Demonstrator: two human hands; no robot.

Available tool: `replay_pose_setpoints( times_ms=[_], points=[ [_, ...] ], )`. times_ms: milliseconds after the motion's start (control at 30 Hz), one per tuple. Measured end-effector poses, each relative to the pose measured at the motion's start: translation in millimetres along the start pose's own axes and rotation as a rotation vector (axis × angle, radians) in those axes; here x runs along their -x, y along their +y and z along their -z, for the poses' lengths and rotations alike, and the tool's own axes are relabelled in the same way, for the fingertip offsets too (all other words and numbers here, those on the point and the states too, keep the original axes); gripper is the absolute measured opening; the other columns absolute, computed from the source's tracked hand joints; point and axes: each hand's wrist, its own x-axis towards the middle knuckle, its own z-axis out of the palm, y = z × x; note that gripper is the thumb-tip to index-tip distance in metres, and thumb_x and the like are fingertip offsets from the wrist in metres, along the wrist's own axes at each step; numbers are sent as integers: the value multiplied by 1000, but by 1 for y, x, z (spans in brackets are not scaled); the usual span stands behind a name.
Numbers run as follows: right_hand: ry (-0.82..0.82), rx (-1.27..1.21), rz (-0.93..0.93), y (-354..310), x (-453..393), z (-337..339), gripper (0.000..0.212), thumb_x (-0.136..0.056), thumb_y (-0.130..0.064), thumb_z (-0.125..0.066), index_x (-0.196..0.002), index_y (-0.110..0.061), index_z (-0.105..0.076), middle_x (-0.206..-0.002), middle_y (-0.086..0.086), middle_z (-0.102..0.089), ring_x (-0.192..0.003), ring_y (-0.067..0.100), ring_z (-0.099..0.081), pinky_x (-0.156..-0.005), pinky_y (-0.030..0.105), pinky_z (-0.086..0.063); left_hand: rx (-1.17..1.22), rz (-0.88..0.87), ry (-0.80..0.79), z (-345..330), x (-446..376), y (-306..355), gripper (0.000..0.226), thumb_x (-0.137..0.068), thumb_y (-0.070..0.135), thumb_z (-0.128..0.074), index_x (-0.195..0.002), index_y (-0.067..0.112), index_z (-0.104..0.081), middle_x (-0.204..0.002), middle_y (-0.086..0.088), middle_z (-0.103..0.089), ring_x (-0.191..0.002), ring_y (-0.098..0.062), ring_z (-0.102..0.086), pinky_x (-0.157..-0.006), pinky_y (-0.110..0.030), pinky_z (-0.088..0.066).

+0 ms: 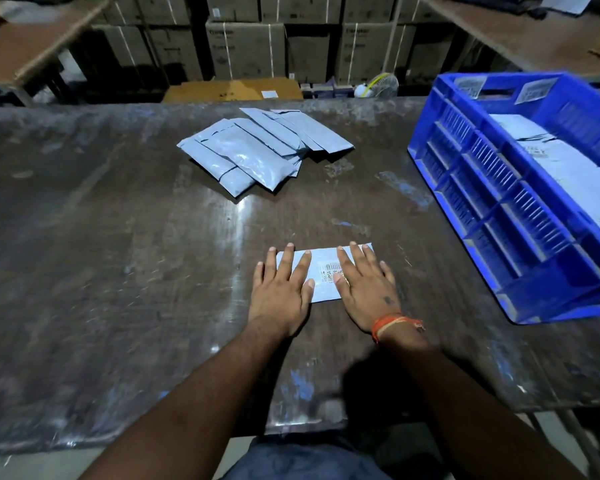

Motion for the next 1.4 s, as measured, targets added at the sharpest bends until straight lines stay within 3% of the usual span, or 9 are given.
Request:
replay_pose_setpoints(
  times_ms=[200, 300, 367, 533, 633, 733, 933, 1067, 1400],
  points=[
    [-68, -3, -214, 10, -1, 7, 67, -101, -56, -30, -159, -30, -9, -167, 4, 0, -154, 25, -1, -121, 44, -13, 67, 201, 21, 8, 7, 10, 62, -100, 54, -26, -157, 28, -23, -166, -13, -11, -151, -33, -12, -120, -55, -14],
    [82, -96, -361, 4, 2, 17, 76, -93, -46, -54, -157, -24, -21, -154, 19, -29, -141, 40, -27, -113, 45, -30, 171, 333, 105, 23, 9, 21, 56, -93, 46, -49, -144, 24, -41, -141, -15, -39, -125, -33, -41, -101, -46, -40],
    [119, -169, -396, 1, -1, 22, 73, -86, -35, -64, -152, -25, -34, -130, 20, -46, -123, 40, -43, -106, 40, -37, 267, 342, 85, 29, 8, 25, 54, -90, 32, -60, -141, 25, -44, -133, -12, -40, -116, -32, -43, -97, -40, -40],
    [174, -776, -461, 16, -13, 25, 51, -73, 4, -62, -116, -21, -64, -110, 10, -67, -99, 27, -65, -87, 31, -53, 746, 514, 22, 38, -19, 15, 52, -79, -3, -55, -116, 34, -62, -121, -7, -49, -90, -22, -56, -83, -22, -47],
    [228, -945, -398, 30, -12, 35, 35, -68, 2, -59, -86, -25, -74, -90, 2, -74, -76, 21, -63, -71, 30, -49, 994, 483, 48, 37, -29, 18, 36, -81, -5, -52, -91, 26, -68, -90, -9, -71, -61, -14, -62, -60, -21, -51],
    [281, -1001, -342, 48, -20, 64, 36, -73, 3, -59, -81, -27, -78, -87, -6, -76, -73, 15, -63, -74, 32, -51, 1093, 443, 95, 52, -40, 29, 32, -83, -1, -54, -82, 23, -75, -68, 3, -67, -44, -7, -42, -49, -19, -33],
    [341, -1001, -213, 96, -29, 149, 23, -76, -14, -66, -91, -26, -79, -67, -14, -67, -57, 8, -51, -66, 26, -44, 1255, 355, 215, 118, -67, 92, 21, -90, 0, -63, -92, 17, -75, -81, -4, -72, -49, -11, -57, -49, -20, -45],
    [366, -942, -67, 143, -21, 212, 19, -78, -14, -71, -94, -21, -77, -55, -15, -46, -54, 11, -39, -60, 25, -38, 1270, 283, 330, 137, -80, 141, 19, -89, 8, -68, -95, 23, -78, -103, -3, -76, -75, -17, -70, -71, -37, -59],
    [257, -766, -18, 146, 11, 180, 14, -77, -14, -74, -88, -22, -73, -56, -10, -45, -48, 5, -44, -52, 16, -35, 1424, 652, 650, 104, -65, 174, 12, -84, 12, -74, -94, 18, -77, -105, -5, -76, -94, -20, -71, -92, -39, -58]
  ],
)
